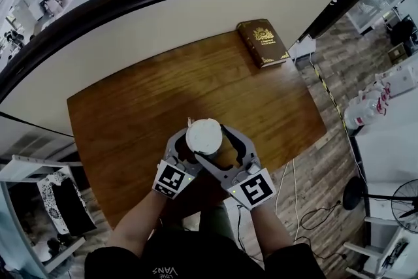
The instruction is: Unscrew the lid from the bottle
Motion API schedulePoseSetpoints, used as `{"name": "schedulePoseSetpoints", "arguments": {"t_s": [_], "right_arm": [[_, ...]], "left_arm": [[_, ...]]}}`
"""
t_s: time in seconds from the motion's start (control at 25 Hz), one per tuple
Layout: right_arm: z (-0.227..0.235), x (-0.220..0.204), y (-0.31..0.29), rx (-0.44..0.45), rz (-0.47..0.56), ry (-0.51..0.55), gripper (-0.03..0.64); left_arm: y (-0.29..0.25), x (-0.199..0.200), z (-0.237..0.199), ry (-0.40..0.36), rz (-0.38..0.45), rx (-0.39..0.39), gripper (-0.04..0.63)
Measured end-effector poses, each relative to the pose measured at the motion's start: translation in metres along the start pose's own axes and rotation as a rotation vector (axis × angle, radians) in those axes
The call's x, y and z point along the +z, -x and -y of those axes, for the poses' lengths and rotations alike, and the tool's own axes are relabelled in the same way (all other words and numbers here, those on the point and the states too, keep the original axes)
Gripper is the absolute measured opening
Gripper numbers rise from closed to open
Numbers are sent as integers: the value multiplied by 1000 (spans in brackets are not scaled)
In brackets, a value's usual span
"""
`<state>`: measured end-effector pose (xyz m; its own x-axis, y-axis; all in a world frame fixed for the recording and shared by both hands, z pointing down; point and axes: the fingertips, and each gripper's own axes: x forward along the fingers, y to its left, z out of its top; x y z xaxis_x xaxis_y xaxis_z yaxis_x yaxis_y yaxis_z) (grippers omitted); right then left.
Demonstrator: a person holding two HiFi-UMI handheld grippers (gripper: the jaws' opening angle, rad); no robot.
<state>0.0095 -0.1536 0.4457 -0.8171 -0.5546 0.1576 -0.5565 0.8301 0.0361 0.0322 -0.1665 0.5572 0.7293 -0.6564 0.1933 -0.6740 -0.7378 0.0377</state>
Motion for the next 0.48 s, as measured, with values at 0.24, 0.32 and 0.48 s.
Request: {"name": "schedulePoseSetpoints", "arguments": {"t_s": [0.24,0.32,0.48], "right_arm": [[-2,1,4,339,17,40,321],[-3,2,5,453,9,44,321],[-2,-1,3,662,-13,54,321]], "left_arm": [[1,-3,4,-33,-9,-35,374],[2,-1,4,-37,-7,-40,374],[2,0,3,-16,6,-40,374]]}}
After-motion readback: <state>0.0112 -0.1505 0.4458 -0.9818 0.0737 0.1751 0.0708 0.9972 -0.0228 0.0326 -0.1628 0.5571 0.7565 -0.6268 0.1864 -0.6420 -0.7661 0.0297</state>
